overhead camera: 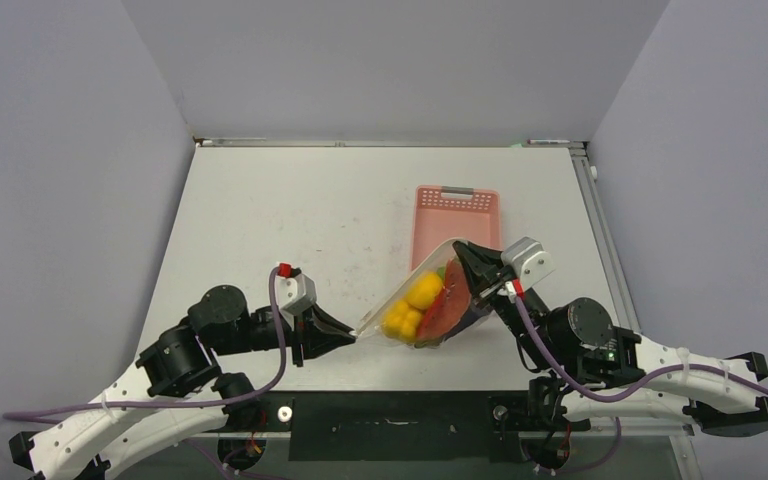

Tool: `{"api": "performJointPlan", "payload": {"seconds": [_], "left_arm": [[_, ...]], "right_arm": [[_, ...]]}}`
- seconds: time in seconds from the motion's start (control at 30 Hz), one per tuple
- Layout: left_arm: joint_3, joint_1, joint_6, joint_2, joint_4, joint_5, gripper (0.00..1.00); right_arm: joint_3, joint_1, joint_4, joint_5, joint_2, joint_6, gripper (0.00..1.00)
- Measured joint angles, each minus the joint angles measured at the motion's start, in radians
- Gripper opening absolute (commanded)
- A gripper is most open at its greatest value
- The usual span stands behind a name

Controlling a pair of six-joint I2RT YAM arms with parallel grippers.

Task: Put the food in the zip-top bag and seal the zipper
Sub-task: Zip the zipper food storage bag at the center of the board.

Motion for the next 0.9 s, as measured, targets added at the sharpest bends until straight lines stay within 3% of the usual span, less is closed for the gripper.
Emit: {"api": "performJointPlan", "payload": {"seconds": [0.57, 0.7, 0.9], "left_arm": [[-0.014, 0.000, -0.001, -0.024, -0.003, -0.027, 0.01], [-0.014, 0.000, -0.003, -0.025, -0.003, -0.028, 0.13], [-0.014, 0.000, -0.013, -0.026, -0.045, -0.028, 0.42]], "right_arm": [[-0.031, 0.001, 0.105, 0.052, 0.009, -0.069, 0.05], [-0.031, 0.001, 0.105, 0.054, 0.009, -0.069, 0.05], [-0.031, -0.001, 0.113, 0.068, 0.003, -0.065, 0.05]]}}
